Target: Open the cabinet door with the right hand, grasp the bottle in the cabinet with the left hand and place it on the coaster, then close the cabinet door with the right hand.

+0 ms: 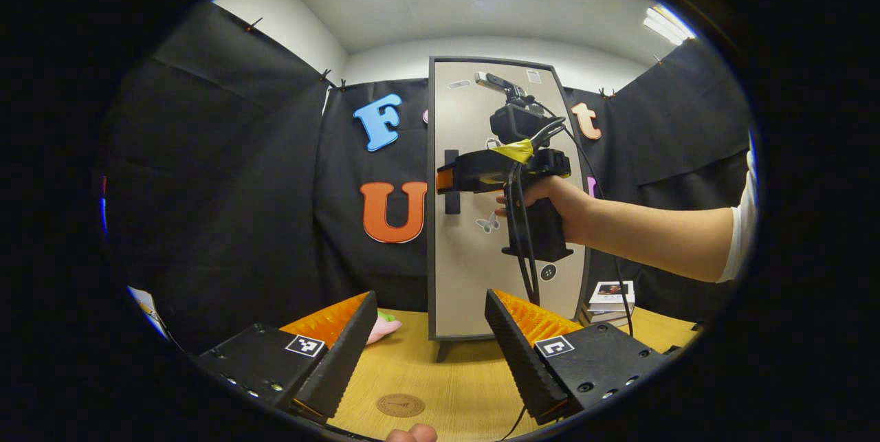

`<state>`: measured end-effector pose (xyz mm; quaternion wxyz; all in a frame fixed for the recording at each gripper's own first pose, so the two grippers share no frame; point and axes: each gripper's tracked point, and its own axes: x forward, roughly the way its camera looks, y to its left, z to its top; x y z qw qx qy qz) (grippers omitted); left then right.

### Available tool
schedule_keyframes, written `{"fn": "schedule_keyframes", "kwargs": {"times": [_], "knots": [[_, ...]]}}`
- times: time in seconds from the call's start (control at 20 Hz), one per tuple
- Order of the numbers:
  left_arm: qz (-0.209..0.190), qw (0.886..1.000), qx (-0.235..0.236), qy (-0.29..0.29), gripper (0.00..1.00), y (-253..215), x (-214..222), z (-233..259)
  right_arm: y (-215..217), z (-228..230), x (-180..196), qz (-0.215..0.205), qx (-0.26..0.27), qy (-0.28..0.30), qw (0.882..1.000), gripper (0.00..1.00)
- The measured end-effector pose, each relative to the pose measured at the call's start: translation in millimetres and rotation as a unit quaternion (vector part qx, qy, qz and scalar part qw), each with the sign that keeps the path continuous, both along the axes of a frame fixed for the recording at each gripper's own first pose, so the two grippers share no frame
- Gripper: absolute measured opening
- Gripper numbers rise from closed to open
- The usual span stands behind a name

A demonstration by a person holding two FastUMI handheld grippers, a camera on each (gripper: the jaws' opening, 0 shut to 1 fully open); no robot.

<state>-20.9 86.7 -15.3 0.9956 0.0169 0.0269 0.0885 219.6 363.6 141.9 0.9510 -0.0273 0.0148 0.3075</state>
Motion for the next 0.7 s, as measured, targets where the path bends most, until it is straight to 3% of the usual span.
{"fn": "schedule_keyframes", "kwargs": {"times": [0.2,0.25,0.7], "knots": [[0.008,1.0,-0.003,-0.001,0.95,7.4,2.7,-1.3,5.9,1.4,14.6,-0.01,0.006,0.008,1.0,0.99],[0.01,1.0,-0.004,-0.001,0.95,8.7,3.0,-1.1,5.7,1.2,17.7,-0.014,0.008,0.011,1.0,0.95],[0.013,1.0,-0.004,-0.002,0.95,16.1,6.3,-2.0,17.9,0.0,22.2,-0.012,0.001,0.005,1.0,0.95]]}}
